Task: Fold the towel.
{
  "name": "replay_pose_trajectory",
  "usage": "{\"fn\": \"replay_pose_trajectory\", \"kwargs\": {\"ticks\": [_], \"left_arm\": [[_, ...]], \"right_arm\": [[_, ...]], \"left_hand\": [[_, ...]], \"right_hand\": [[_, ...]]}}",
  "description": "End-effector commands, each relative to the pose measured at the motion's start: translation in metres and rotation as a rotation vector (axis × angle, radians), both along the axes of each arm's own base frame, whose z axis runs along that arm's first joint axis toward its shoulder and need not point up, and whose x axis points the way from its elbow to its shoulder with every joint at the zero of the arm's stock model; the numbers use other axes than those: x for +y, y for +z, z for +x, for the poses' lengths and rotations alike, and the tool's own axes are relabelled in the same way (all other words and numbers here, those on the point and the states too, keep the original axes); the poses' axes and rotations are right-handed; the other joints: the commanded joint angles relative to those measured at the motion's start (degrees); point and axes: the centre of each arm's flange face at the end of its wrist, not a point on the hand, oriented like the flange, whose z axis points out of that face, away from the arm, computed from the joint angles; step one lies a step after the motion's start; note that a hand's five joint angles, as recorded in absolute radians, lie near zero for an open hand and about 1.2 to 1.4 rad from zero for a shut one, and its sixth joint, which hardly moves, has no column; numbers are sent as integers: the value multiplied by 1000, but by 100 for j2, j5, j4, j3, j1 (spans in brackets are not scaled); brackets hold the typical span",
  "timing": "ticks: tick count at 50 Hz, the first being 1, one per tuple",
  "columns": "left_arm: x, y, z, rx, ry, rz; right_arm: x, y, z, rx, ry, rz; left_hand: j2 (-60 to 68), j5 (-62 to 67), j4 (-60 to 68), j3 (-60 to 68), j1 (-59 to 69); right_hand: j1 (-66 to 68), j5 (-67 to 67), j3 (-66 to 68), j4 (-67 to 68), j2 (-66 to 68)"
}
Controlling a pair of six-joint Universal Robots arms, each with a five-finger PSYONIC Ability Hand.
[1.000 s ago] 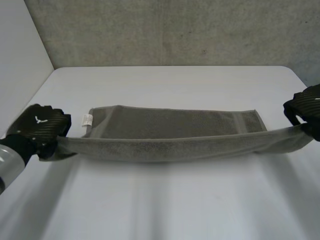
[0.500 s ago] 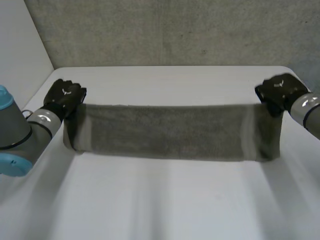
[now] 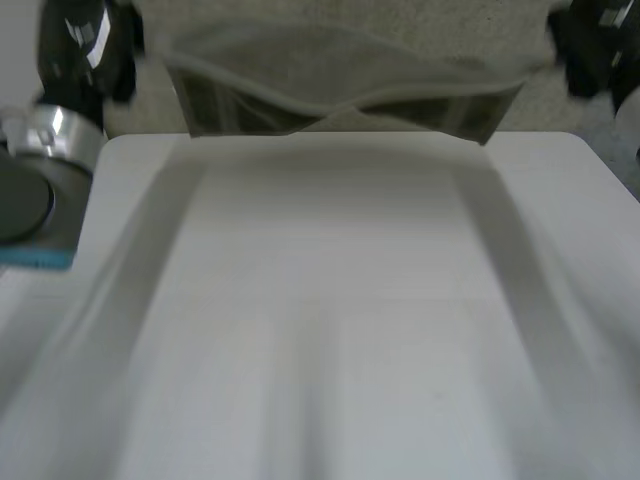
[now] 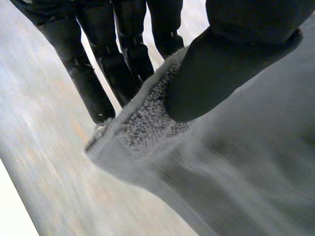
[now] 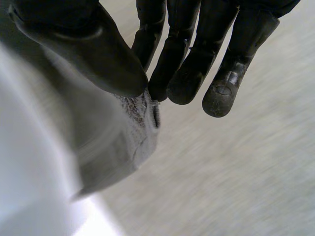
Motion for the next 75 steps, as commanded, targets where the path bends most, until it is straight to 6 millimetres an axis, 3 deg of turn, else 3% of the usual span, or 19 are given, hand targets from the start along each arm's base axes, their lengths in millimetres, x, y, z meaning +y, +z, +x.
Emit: {"fn": "replay_pose_trajectory", "kwargs": {"ticks": [1,6,14,16,18,26,28,34,38,40,44,50,59,68,70,71,72,73,75], "left_arm": [[32,-90,24,-108,-40,321],[70,-136,30,-212,-150,461],[100,-160,44,-378,-131,561],[103,-157,48,-400,-119,578],[107,-150,53,-417,-106,601],[133,-97,74,-404,-54,703],[151,-75,72,-397,-88,692],[166,-61,65,-390,-157,661],[155,-64,66,-396,-154,623],[142,-75,68,-395,-153,627],[103,-102,63,-410,-159,610],[54,-126,45,-402,-105,619],[7,-121,19,-258,-66,515],[-28,-126,-3,-224,-20,397],[-30,-129,-6,-226,-28,395],[-31,-132,-8,-224,-27,397],[-31,-132,-8,-224,-27,397],[-30,-135,-11,-223,-32,402],[-28,-136,-14,-225,-40,404]], "right_arm": [[28,-73,-7,187,3,273],[54,-132,-23,295,4,443],[74,-156,-34,316,24,557],[74,-153,-40,311,6,571],[79,-124,-49,298,-26,547],[97,-70,-69,353,-39,537],[104,-64,-68,376,-10,559],[120,-53,-69,478,88,628],[109,-57,-68,475,99,617],[85,-71,-70,439,83,629],[62,-81,-70,417,55,621],[26,-100,-41,460,14,567],[-28,-114,-9,281,-42,314],[-52,-128,7,262,-98,183],[-56,-132,8,262,-106,183],[-57,-137,9,263,-105,189],[-58,-140,9,264,-104,193],[-58,-140,9,264,-104,193],[-58,-140,9,262,-100,194]], "left_hand": [[1023,1086,1018,1026,1305],[1023,1086,1018,1026,1305],[1023,1086,1018,1026,1305],[1023,1086,1018,1026,1305],[1023,1086,1018,1026,1305],[1023,1086,1018,1026,1305],[1023,1086,1018,1026,1305],[1023,1086,1018,1026,1305],[1023,1086,1018,1026,1305],[1023,1086,1018,1026,1305],[1023,1086,1018,1026,1305],[1023,1086,1018,1026,1305],[1023,1086,1018,1026,1305],[1023,1086,1018,1026,1305],[538,600,533,540,819],[-4142,-4080,-4147,-4139,-3861],[-4188,-4126,-4193,-4186,-3907],[-5971,-5909,-5976,-5968,-5690],[-5938,-5876,-5943,-5936,-5657]], "right_hand": [[297,196,296,304,346],[297,196,296,304,346],[297,196,296,304,346],[297,196,296,304,346],[297,196,296,304,346],[297,196,296,304,346],[297,196,296,304,346],[297,196,296,304,346],[297,196,296,304,346],[297,196,296,304,346],[297,196,296,304,346],[297,196,296,304,346],[297,196,296,304,346],[297,196,296,304,346],[-319,-420,-321,-312,-270],[-4699,-4800,-4701,-4692,-4650],[-6703,-6804,-6704,-6696,-6654],[-6703,-6804,-6704,-6696,-6654],[-6703,-6804,-6704,-6696,-6654]]}}
